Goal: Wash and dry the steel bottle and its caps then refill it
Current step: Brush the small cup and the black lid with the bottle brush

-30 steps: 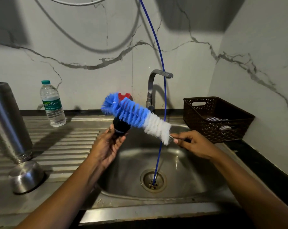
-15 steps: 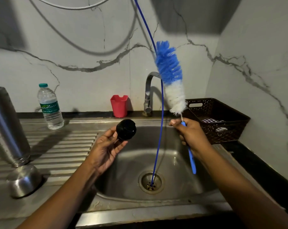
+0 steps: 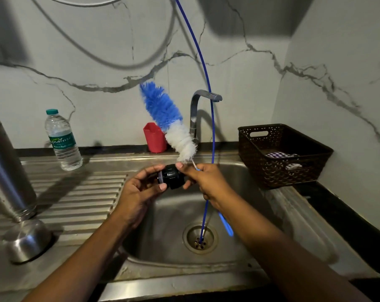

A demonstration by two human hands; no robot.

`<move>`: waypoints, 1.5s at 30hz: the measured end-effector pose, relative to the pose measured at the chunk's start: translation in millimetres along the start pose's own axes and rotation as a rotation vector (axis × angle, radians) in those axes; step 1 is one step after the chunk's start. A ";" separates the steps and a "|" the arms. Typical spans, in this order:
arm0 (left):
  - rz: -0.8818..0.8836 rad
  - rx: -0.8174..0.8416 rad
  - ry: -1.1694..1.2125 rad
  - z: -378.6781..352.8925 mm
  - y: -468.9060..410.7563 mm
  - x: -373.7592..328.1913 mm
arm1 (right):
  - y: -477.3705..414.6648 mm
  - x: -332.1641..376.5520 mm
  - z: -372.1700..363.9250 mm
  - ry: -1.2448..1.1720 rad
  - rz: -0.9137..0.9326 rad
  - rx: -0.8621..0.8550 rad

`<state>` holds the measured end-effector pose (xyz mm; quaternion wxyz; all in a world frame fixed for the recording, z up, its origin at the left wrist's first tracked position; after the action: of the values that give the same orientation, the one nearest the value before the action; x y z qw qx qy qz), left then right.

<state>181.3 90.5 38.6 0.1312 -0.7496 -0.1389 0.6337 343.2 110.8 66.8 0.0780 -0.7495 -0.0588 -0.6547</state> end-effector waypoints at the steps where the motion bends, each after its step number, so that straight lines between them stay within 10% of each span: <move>1: -0.014 0.000 -0.025 -0.3 -0.1 -1.0 | -0.5 -2.7 -0.5 0.002 -0.017 0.009; 18: -0.194 -0.084 -0.432 -2.5 4.3 -16.3 | -2.1 -29.5 -7.6 0.069 -0.261 0.141; 28: -0.200 -0.106 -0.402 2.9 2.7 -18.9 | -11.1 -27.5 -6.1 0.030 -0.042 0.041; 45: -0.116 -0.090 -0.546 -2.8 4.7 -7.5 | -13.6 5.7 -1.3 0.668 0.270 0.056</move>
<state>183.0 83.2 44.1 0.0915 -0.5471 -0.2397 0.7968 340.1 123.7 73.2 0.1994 -0.4926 0.0516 -0.8455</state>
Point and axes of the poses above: each hand's wrist, its own y-axis away from the middle knuckle, its own z-axis out of the back of the hand, x = y × z, the point moved 9 cm from there along -y, towards the middle knuckle, and after that the axes turned 12 degrees about -y, right-handed, at the moved point
